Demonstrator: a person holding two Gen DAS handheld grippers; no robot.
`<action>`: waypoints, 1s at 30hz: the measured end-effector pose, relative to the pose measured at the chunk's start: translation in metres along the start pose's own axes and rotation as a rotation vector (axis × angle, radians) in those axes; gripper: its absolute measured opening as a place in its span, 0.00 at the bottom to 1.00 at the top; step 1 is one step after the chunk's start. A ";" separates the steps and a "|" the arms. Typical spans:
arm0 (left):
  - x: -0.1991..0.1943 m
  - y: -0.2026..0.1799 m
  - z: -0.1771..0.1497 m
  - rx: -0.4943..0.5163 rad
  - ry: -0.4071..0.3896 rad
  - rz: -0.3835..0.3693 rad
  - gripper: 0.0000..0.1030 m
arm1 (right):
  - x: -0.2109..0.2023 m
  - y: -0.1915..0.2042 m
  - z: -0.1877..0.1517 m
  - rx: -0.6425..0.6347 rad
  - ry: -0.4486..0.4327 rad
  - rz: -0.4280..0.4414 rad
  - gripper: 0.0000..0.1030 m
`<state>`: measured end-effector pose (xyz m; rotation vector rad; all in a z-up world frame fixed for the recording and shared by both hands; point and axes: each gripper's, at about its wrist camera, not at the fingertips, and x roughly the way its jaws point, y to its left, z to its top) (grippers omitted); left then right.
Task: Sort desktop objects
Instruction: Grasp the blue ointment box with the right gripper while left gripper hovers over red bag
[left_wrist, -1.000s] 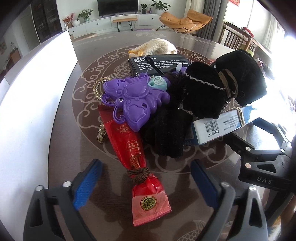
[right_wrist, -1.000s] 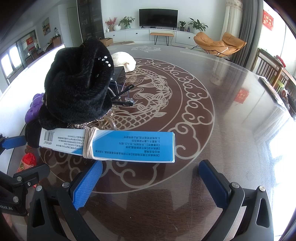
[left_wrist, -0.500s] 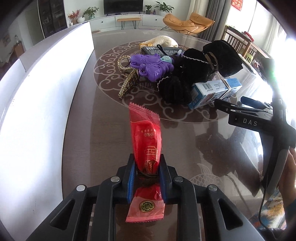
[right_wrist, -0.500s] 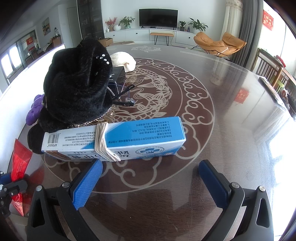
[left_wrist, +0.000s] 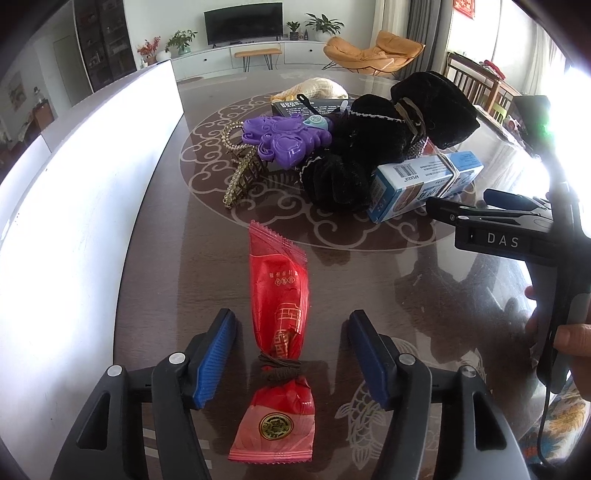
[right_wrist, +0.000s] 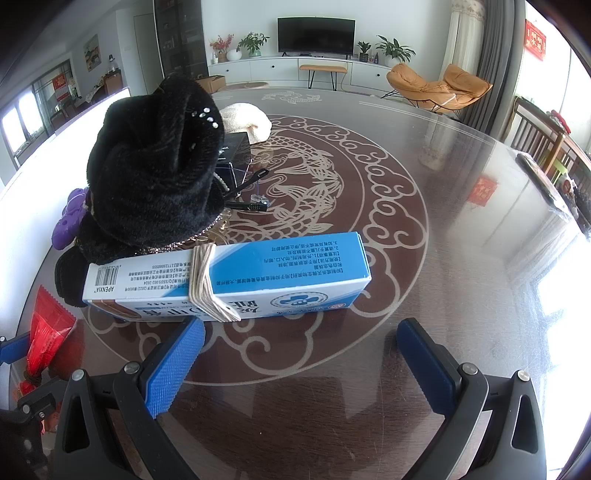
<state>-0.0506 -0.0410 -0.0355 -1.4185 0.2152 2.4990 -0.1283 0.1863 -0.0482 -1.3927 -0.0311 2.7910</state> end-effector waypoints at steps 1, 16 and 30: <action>0.000 -0.001 -0.001 0.002 -0.002 0.003 0.62 | 0.000 0.000 0.000 0.000 0.000 0.000 1.00; -0.006 0.002 -0.009 0.013 0.011 -0.002 0.76 | -0.037 -0.007 0.057 -0.375 0.010 0.379 1.00; -0.015 0.015 -0.022 0.038 0.026 -0.014 0.76 | -0.074 0.024 -0.019 -0.739 0.208 0.522 0.85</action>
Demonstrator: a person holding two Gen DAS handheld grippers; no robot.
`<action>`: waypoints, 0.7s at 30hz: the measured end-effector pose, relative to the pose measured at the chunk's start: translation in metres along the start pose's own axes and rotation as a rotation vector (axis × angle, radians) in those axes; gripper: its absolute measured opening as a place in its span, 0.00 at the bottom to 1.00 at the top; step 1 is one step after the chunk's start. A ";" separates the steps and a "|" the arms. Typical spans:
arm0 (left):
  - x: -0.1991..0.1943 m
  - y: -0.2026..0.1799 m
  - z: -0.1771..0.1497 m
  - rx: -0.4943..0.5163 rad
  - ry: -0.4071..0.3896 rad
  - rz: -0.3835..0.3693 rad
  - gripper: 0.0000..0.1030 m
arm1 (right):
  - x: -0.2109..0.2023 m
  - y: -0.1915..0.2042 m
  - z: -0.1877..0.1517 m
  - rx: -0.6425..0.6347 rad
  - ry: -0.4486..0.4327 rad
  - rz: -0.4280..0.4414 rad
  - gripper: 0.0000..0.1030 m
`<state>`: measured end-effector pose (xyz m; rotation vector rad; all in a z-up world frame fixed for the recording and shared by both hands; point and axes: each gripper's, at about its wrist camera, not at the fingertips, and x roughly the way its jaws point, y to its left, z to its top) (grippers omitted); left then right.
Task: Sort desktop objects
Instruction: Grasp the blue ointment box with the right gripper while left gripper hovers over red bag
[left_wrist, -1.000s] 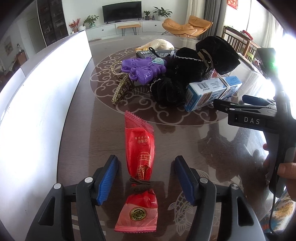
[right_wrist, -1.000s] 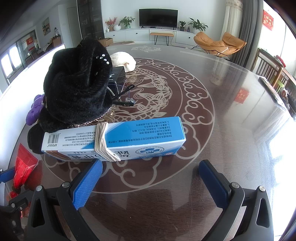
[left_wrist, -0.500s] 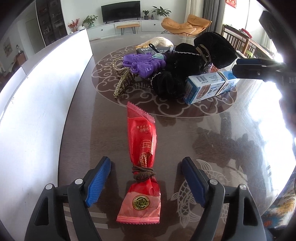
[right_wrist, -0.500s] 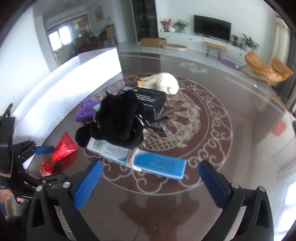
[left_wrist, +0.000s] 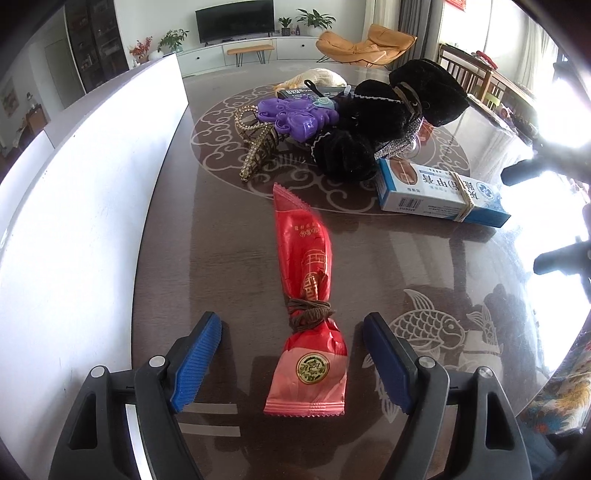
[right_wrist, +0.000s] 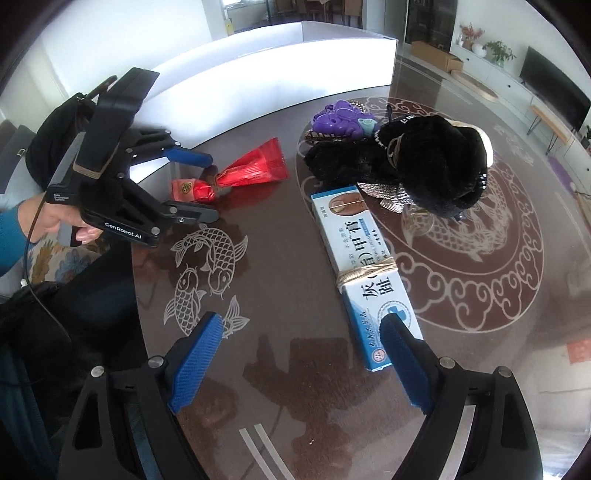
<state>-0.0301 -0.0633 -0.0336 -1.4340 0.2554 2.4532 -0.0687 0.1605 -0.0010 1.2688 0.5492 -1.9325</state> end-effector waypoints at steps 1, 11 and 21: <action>0.001 0.000 0.003 0.000 0.006 -0.001 0.76 | 0.001 -0.003 0.002 0.011 -0.001 -0.033 0.85; -0.002 -0.007 -0.013 0.001 0.045 -0.002 1.00 | 0.028 -0.046 0.013 0.135 0.121 -0.113 0.85; 0.010 -0.005 0.003 -0.001 0.084 -0.004 1.00 | 0.038 -0.050 0.009 0.119 0.142 -0.133 0.96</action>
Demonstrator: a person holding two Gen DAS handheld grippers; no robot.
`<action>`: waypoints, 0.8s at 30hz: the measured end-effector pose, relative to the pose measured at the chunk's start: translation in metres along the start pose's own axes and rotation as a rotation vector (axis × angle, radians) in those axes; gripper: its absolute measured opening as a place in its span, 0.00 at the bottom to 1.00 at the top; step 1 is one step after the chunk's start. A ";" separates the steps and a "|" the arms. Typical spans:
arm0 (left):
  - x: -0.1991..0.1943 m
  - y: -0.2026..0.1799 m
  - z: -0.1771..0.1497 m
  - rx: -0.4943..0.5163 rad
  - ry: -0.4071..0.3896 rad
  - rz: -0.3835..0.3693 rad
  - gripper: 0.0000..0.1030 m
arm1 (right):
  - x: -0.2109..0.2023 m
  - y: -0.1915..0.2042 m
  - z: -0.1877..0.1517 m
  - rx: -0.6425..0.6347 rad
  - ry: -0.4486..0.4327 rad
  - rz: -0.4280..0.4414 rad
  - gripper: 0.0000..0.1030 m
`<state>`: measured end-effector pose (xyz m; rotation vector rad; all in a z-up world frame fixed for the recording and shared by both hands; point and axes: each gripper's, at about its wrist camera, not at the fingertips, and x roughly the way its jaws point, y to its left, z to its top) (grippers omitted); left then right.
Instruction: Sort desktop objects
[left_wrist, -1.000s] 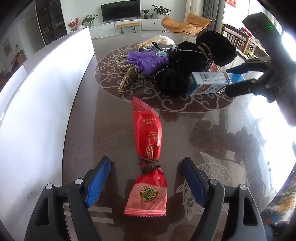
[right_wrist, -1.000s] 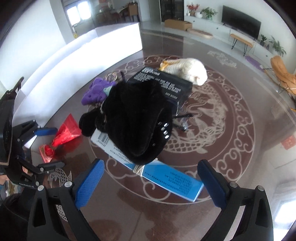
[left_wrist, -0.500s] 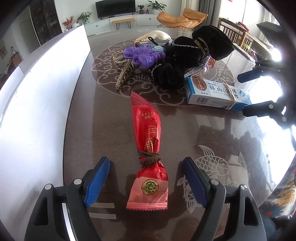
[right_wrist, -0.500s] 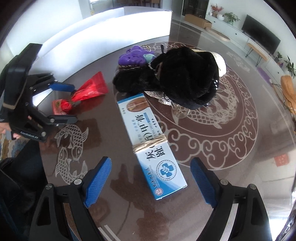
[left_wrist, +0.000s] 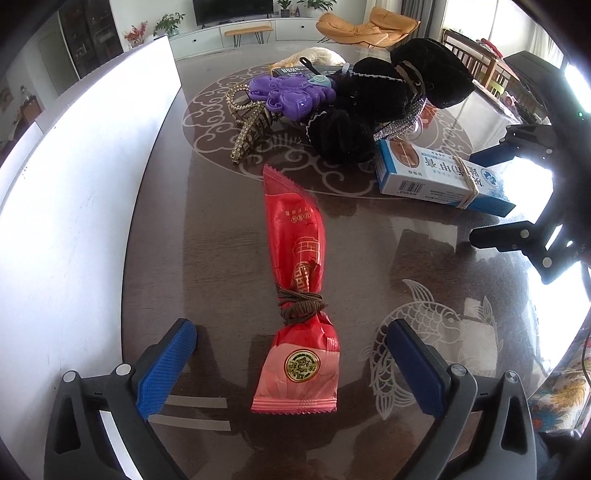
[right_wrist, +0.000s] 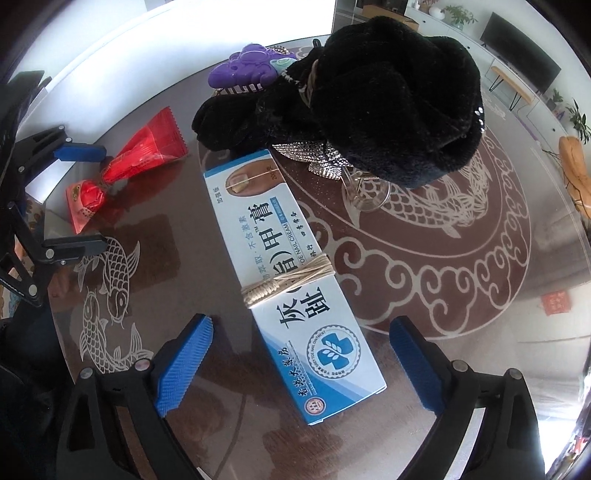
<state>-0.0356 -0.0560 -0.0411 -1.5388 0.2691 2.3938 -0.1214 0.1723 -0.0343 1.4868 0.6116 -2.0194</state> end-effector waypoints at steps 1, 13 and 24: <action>0.000 0.000 0.000 0.001 0.001 -0.001 1.00 | 0.000 -0.002 0.000 0.004 -0.006 0.004 0.96; 0.006 0.000 0.010 0.035 0.042 -0.014 1.00 | -0.001 -0.022 -0.007 -0.031 -0.041 0.041 1.00; -0.004 -0.011 0.034 0.080 0.007 -0.038 0.18 | -0.010 -0.037 0.037 -0.029 0.161 0.076 0.43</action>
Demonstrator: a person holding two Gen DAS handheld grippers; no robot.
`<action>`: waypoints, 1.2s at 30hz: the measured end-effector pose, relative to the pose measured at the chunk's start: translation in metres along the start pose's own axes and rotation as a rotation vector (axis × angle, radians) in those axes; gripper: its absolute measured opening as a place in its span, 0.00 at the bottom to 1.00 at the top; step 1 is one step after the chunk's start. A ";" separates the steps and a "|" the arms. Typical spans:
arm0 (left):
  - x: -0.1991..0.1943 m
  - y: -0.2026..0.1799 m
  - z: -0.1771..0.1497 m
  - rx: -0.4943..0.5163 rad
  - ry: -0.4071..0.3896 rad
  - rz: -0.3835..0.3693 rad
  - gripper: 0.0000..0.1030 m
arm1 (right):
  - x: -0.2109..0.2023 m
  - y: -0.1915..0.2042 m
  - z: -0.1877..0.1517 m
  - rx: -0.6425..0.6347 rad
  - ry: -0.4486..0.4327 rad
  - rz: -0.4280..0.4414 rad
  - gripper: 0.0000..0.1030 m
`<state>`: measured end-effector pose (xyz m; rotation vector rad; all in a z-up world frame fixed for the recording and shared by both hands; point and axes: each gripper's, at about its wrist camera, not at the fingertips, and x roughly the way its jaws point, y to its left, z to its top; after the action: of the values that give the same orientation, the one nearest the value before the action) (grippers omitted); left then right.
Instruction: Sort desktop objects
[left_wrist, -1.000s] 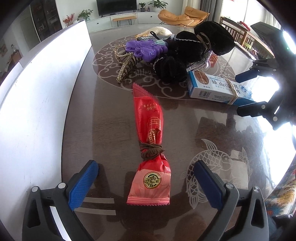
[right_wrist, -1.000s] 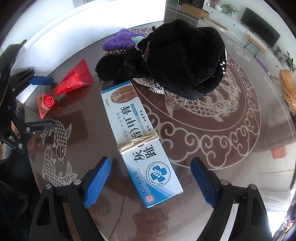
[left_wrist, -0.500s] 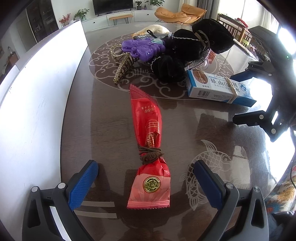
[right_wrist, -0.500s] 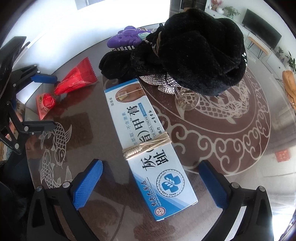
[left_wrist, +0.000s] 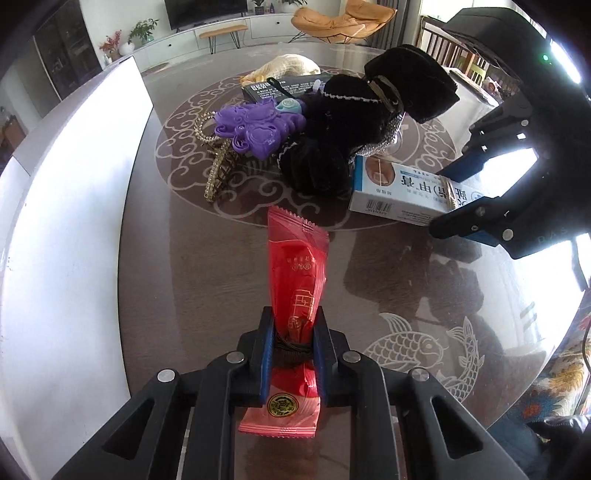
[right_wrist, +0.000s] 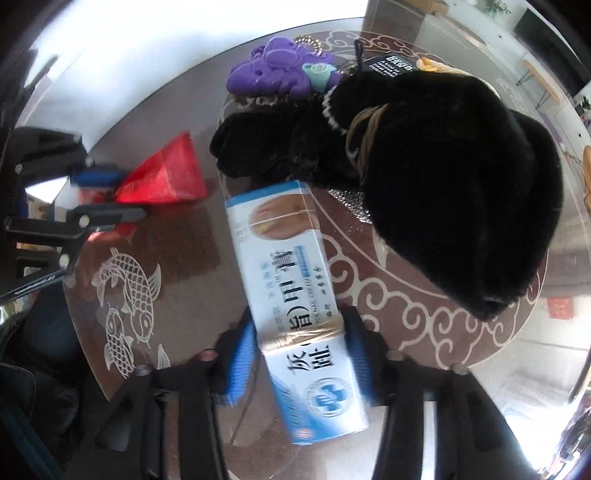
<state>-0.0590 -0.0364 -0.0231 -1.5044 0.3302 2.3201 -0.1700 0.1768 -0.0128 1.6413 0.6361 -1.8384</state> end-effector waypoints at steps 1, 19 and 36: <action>-0.006 0.000 -0.002 -0.006 -0.022 -0.009 0.18 | -0.005 -0.004 -0.002 0.021 -0.005 0.006 0.43; -0.178 0.163 -0.033 -0.297 -0.326 0.032 0.18 | -0.143 0.168 0.125 -0.035 -0.342 0.067 0.43; -0.104 0.281 -0.104 -0.555 -0.113 0.264 0.70 | -0.026 0.313 0.243 0.027 -0.358 0.253 0.73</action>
<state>-0.0502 -0.3492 0.0301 -1.6311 -0.1781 2.8566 -0.1216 -0.2116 0.0535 1.2928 0.2384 -1.8901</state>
